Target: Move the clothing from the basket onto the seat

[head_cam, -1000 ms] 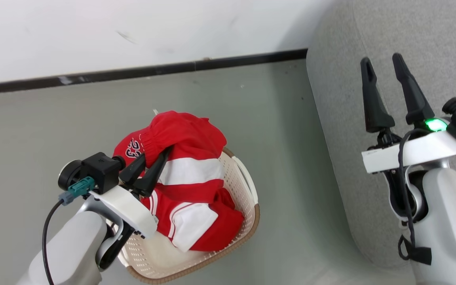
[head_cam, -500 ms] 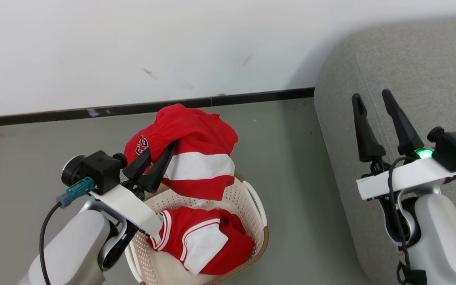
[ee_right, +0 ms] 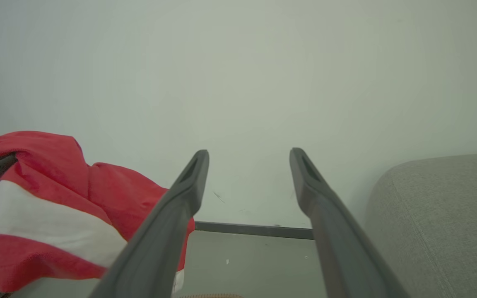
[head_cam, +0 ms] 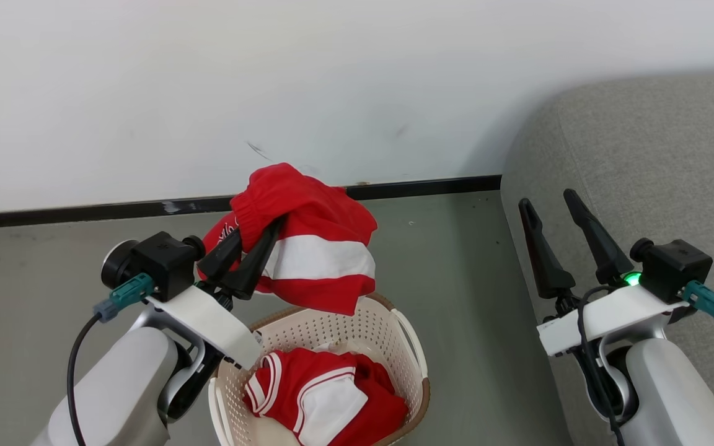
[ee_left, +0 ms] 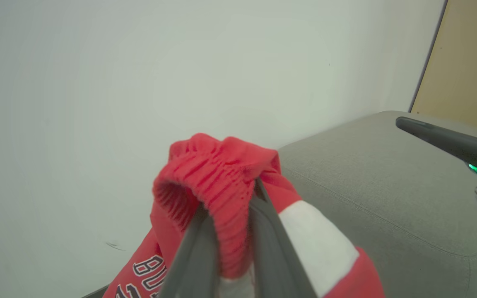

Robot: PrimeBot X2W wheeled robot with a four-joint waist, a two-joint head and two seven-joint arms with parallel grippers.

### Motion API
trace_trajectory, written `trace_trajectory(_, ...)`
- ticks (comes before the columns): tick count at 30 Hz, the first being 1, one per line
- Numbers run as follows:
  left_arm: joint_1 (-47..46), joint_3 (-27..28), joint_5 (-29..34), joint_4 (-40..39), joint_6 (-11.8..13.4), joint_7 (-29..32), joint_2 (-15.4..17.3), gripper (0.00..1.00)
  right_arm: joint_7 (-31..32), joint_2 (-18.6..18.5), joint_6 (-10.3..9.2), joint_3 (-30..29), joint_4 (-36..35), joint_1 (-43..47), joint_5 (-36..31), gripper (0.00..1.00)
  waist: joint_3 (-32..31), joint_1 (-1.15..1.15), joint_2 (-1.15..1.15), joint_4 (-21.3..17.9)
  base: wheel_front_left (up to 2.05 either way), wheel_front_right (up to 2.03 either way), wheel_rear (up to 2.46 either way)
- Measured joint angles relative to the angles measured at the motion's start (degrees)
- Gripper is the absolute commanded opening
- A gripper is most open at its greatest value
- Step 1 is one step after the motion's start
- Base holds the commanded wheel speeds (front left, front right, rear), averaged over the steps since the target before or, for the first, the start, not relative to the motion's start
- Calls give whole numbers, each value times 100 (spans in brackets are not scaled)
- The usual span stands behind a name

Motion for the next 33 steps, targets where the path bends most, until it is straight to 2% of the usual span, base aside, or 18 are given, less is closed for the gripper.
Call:
trace_trajectory(6, -15, 19, -1, -140, 57, 67, -23, 0, 0, -56, 0, 152, 22, 46, 0, 100, -94, 0, 0, 67, 0, 0, 0)
trace_trajectory(12, -61, 19, -10, -234, 99, 158, -71, 0, 0, -154, 0, 547, 119, 151, -64, 100, -112, 0, 0, 143, 0, 0, 0)
trace_trajectory(22, -280, -55, -9, -307, 108, 357, -145, 0, 2, -408, 0, 1849, 296, 66, -537, 100, -95, 0, 0, 320, 0, 0, 0)
trace_trajectory(33, -431, -137, -11, -435, 125, 497, -301, 0, 2, -444, 0, 2405, 617, -468, -706, 100, -63, 0, 0, 513, 0, 0, 0)
